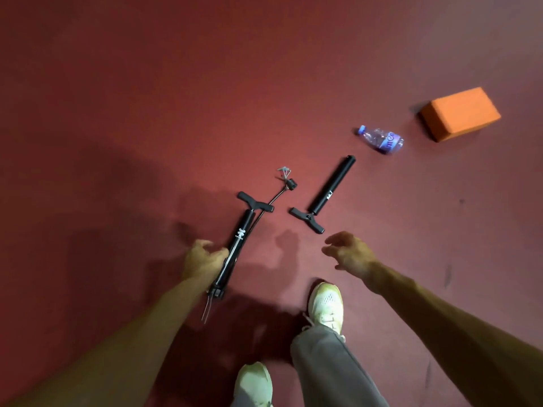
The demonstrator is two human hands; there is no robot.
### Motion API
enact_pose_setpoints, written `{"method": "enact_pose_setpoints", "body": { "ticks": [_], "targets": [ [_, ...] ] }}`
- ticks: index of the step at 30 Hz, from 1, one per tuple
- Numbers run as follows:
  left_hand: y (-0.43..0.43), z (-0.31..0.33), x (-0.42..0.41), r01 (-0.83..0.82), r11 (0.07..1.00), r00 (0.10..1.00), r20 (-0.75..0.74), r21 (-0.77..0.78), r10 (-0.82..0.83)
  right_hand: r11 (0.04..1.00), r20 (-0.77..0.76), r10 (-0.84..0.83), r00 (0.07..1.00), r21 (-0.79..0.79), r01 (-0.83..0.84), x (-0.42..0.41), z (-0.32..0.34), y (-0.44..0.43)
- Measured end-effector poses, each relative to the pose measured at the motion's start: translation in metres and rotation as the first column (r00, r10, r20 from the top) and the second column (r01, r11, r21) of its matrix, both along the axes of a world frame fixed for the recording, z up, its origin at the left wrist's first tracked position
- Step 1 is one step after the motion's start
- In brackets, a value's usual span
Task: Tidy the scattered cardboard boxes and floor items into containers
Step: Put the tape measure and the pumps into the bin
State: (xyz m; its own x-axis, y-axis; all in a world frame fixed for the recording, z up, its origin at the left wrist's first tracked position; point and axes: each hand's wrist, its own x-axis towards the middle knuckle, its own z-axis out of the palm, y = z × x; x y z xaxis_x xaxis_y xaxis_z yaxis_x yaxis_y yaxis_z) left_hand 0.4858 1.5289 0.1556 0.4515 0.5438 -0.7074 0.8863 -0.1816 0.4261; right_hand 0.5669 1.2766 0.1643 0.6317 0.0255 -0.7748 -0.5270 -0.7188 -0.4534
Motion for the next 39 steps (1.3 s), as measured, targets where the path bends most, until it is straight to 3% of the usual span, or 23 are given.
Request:
{"method": "enact_pose_setpoints", "body": {
  "ticks": [7, 11, 15, 18, 21, 25, 28, 34, 39],
  "targets": [
    [-0.012, -0.178, 0.035, 0.081, 0.995, 0.993, -0.094, 0.056, -0.076, 0.992, 0.025, -0.032, 0.999, -0.123, 0.035, 0.062, -0.173, 0.008],
    [-0.03, -0.26, 0.054, 0.169, 0.965, 0.975, -0.176, 0.199, -0.134, 0.942, 0.091, -0.242, 0.966, -0.217, 0.257, 0.098, -0.252, 0.004],
    [-0.044, -0.29, 0.063, 0.263, 0.872, 0.957, -0.229, 0.412, -0.18, 0.875, 0.12, -0.464, 0.878, -0.095, 0.475, 0.124, -0.307, 0.01],
    [-0.041, -0.288, 0.058, 0.379, 0.829, 0.925, -0.194, 0.411, -0.327, 0.876, 0.067, -0.481, 0.874, -0.011, 0.483, 0.127, -0.304, 0.022],
    [-0.04, -0.263, 0.056, 0.377, 0.87, 0.926, -0.154, 0.318, -0.345, 0.877, -0.12, -0.463, 0.878, 0.081, 0.474, 0.114, -0.268, 0.018],
    [-0.055, -0.188, 0.061, 0.276, 0.948, 0.961, -0.073, 0.158, -0.267, 0.881, -0.187, -0.431, 0.883, 0.123, 0.456, 0.074, -0.199, -0.007],
    [-0.067, -0.112, 0.069, 0.287, 0.951, 0.958, -0.065, 0.119, -0.28, 0.851, -0.197, -0.47, 0.861, 0.159, 0.501, 0.045, -0.13, -0.037],
    [-0.116, 0.047, 0.066, 0.464, 0.886, 0.886, -0.004, -0.009, -0.464, 0.781, -0.135, -0.575, 0.807, 0.206, 0.59, -0.015, 0.021, -0.109],
    [-0.186, 0.123, 0.05, 0.557, 0.825, 0.831, 0.076, -0.101, -0.551, 0.7, -0.048, -0.679, 0.733, 0.26, 0.665, -0.079, 0.101, -0.179]
  ]
}}
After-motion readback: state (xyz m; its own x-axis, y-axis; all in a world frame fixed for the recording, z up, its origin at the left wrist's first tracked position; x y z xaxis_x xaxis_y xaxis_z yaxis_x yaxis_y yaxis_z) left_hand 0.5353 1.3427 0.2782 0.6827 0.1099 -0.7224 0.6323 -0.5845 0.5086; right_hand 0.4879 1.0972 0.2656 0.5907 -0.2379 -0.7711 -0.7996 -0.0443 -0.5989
